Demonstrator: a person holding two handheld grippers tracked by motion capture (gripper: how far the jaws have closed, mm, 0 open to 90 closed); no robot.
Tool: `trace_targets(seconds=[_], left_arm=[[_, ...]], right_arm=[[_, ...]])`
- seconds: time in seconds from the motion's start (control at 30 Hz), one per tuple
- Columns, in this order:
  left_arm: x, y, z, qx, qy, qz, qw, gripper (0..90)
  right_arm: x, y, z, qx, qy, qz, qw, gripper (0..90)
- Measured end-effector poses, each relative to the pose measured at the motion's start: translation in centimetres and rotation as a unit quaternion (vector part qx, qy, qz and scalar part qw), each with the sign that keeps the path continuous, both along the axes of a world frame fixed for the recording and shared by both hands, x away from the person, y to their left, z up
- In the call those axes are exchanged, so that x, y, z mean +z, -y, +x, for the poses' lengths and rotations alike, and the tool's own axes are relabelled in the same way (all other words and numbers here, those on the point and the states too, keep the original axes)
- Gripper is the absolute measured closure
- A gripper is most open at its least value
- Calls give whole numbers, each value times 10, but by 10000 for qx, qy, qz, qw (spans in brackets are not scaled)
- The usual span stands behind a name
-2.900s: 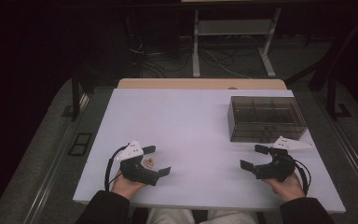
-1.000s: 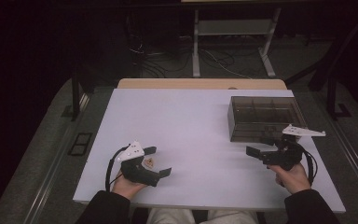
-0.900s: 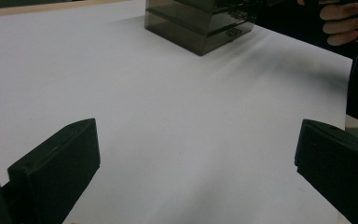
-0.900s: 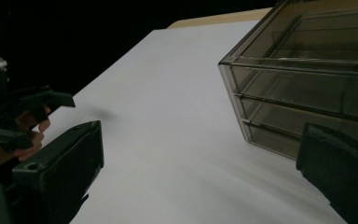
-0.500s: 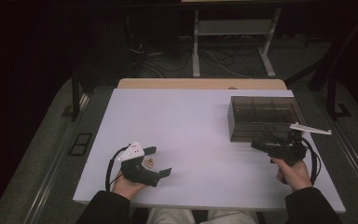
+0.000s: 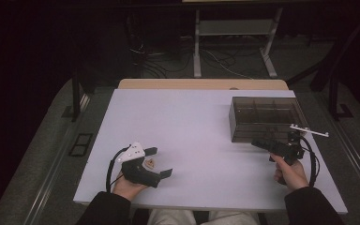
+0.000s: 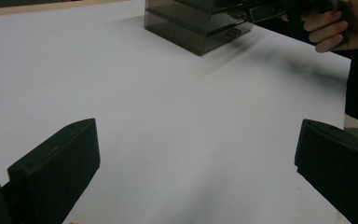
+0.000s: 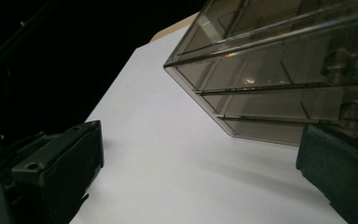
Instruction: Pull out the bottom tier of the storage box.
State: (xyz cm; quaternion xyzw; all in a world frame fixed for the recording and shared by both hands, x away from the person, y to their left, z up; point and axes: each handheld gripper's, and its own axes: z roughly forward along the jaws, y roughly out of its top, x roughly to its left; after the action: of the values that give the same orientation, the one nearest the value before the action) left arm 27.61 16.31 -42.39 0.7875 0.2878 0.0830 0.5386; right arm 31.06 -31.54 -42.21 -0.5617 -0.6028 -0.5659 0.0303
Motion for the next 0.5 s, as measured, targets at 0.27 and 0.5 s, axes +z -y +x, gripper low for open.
trace_targets(seconds=[0.27,0.5], left_arm=[[0,0,0,-8,9,24,10000,0],[0,0,0,-18,12,16,10000,0]], right_arm=[[-15,12,4,-434,-363,897,9944,2],[-28,21,5,-838,-507,1360,9858,2]])
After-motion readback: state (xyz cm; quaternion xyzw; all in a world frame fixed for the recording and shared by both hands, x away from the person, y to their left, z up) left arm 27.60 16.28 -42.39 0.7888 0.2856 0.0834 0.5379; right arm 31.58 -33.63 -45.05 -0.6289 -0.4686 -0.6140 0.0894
